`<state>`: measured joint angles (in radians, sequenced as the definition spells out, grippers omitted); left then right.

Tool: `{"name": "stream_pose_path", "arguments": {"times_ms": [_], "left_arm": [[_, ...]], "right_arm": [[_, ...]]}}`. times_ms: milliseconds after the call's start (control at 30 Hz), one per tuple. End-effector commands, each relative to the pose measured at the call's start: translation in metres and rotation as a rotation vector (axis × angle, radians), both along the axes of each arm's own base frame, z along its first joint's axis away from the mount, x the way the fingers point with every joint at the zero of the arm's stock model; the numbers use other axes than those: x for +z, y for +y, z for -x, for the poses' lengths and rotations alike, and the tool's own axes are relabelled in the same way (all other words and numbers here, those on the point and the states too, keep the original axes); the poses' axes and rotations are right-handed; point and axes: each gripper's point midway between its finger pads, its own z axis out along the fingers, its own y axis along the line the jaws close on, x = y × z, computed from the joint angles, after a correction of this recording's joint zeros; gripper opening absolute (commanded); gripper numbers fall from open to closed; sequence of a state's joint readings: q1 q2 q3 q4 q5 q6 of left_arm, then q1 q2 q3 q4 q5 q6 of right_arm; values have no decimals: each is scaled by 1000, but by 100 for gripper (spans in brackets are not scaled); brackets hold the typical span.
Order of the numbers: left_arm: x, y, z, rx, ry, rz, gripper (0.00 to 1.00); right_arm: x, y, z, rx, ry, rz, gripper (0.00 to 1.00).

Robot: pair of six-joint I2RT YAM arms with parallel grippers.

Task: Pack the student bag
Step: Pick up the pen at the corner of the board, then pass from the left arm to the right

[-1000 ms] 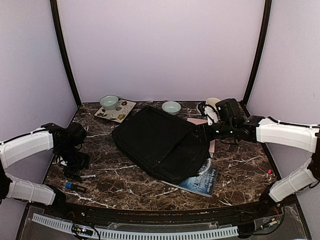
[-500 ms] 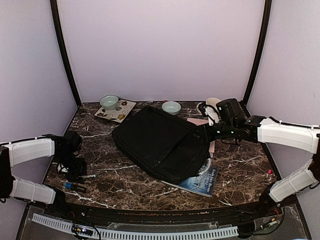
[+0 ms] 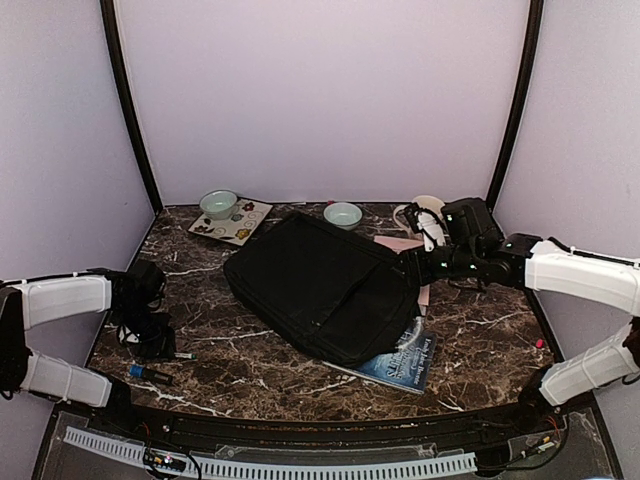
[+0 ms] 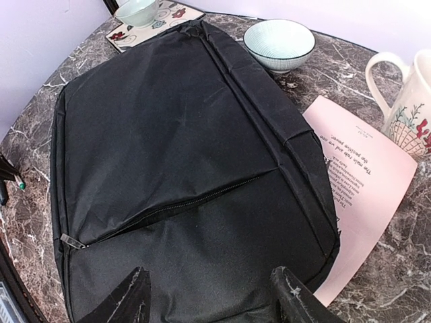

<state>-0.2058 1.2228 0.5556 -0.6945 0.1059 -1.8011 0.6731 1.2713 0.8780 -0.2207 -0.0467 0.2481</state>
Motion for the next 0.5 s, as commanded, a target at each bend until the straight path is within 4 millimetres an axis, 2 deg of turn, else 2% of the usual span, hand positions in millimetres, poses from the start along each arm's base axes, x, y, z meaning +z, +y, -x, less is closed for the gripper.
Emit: {"name": "stream_pose_path", "arguments": {"times_ms": [0, 200, 467], "left_arm": [[-1, -3, -12, -27, -42, 13, 0], [33, -20, -38, -83, -151, 39, 0], [81, -67, -76, -171, -330, 93, 0]], "right_arm": [[13, 3, -5, 3, -51, -41, 61], [24, 18, -6, 65, -75, -92, 62], [45, 44, -6, 159, -83, -203, 62]]}}
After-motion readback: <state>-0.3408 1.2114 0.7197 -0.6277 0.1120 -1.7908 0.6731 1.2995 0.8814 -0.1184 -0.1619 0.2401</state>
